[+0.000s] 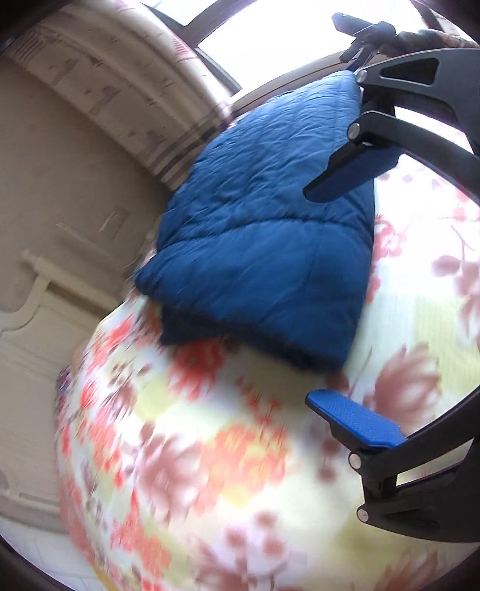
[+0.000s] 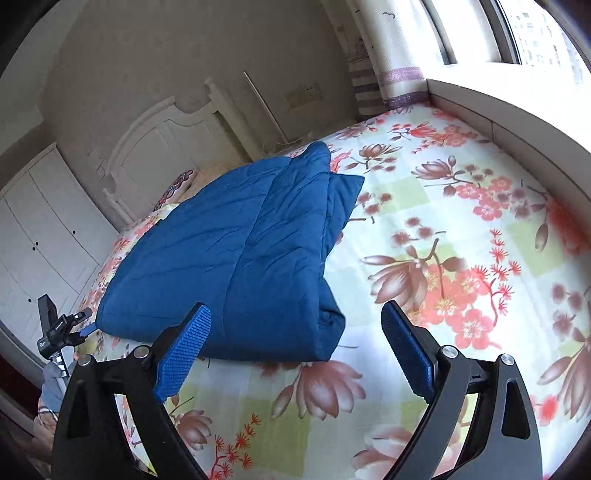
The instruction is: Fold large clothes
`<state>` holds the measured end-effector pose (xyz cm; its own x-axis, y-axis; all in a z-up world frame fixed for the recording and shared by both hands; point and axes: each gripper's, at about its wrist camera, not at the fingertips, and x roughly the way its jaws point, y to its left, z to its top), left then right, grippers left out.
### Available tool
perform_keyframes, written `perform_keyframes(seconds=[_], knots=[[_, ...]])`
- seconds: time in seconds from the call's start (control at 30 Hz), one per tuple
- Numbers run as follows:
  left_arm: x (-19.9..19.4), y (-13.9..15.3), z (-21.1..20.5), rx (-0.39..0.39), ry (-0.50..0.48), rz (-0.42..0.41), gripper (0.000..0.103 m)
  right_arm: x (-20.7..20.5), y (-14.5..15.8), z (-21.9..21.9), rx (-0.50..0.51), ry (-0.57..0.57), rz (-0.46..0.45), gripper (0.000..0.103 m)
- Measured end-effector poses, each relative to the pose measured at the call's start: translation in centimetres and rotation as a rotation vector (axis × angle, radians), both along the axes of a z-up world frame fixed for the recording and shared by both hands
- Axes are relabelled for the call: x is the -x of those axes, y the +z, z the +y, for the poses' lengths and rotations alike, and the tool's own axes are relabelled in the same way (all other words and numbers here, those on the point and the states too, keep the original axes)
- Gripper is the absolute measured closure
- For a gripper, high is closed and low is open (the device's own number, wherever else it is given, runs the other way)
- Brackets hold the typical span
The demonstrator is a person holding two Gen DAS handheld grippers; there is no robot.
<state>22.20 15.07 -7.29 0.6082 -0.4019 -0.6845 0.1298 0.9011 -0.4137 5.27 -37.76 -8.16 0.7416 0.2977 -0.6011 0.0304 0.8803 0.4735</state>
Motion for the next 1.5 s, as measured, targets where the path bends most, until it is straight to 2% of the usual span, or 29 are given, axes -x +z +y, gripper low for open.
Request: perform_keyframes(seconds=[0.13,0.27,0.37,0.43,0.47,0.5,0.53,0.57,0.63,0.67,0.7,0.87,1.0,1.17,1.23,1.3,1.33,1.37,1.4,1.43,1.47,1.5], knots=[[-1.8,-1.1,-2.2,-0.053,0.013,0.045,0.002,-1.6,-1.4,0.8,-0.068,-0.001,0.068,0.013],[-3.0,-1.3,-2.2,-0.028,0.043,0.057,0.002,-2.6,-1.9,1.7,-0.103,0.023,0.087,0.015],[-3.0,-1.4,-2.5,-0.042,0.057,0.054,0.002,-3.0,-1.9,2.6,-0.058,0.008,0.096,0.022],[-2.9,-1.4,-3.0,-0.083,0.06,0.045,0.002,-3.0,-1.9,2.7,-0.052,0.001,0.086,0.032],[-2.9,-1.3,-3.2,-0.102,0.055,0.05,0.002,-2.8,-1.8,2.8,-0.05,0.002,0.072,0.04],[-2.9,-1.4,-3.3,-0.104,0.049,0.054,0.006,-2.5,-1.4,3.0,-0.038,0.007,0.047,0.048],[-2.7,-1.2,-3.4,-0.083,0.037,0.057,0.021,-2.3,-1.1,3.2,-0.016,0.005,0.022,0.053],[-2.5,-1.1,-3.5,-0.059,0.026,0.061,0.034,-1.8,-0.7,3.4,0.013,-0.007,0.001,0.063],[-1.7,-0.6,-3.8,-0.08,0.023,0.047,0.048,-1.2,-0.3,3.5,0.03,-0.012,-0.033,0.068],[-1.2,-0.2,-4.0,-0.113,0.02,0.034,0.06,-1.0,-0.2,3.5,0.031,-0.015,-0.042,0.07],[-1.0,0.0,-4.1,-0.137,0.027,0.029,0.061,-0.7,-0.1,3.5,0.032,-0.019,-0.055,0.072],[1.1,1.0,-3.8,-0.14,0.001,0.016,0.066,1.3,0.3,3.3,0.024,-0.023,-0.089,0.074],[4.5,1.9,-3.6,-0.142,-0.026,0.001,0.067,4.4,0.4,3.2,0.026,-0.001,-0.087,0.074],[10.1,2.1,-2.5,-0.109,-0.064,0.013,0.066,9.9,0.9,3.7,0.03,0.046,-0.065,0.074],[11.8,1.9,-1.9,-0.1,-0.069,0.02,0.064,11.5,1.1,3.9,0.03,0.058,-0.049,0.073],[12.9,1.6,-1.6,-0.1,-0.071,0.026,0.058,12.2,0.9,3.6,0.024,0.053,-0.021,0.067],[13.4,1.5,-1.4,-0.118,-0.064,0.018,0.048,12.3,0.9,3.4,0.033,0.045,-0.005,0.065],[13.8,1.6,-1.1,-0.135,-0.048,0.002,0.042,12.4,1.0,3.0,0.035,0.033,0.014,0.051],[14.1,2.0,-0.6,-0.151,-0.025,-0.028,0.026,12.5,1.2,2.5,0.028,0.021,0.013,0.032],[14.3,2.5,-0.1,-0.154,-0.004,-0.052,0.014,12.8,2.0,2.1,0.027,0.001,-0.008,0.021],[14.6,3.2,0.6,-0.156,0.037,-0.09,0.01,13.2,3.1,1.7,0.041,-0.033,-0.048,0.01],[14.8,3.8,1.1,-0.167,0.072,-0.115,0.009,13.3,4.2,1.5,0.064,-0.054,-0.076,0.01]])
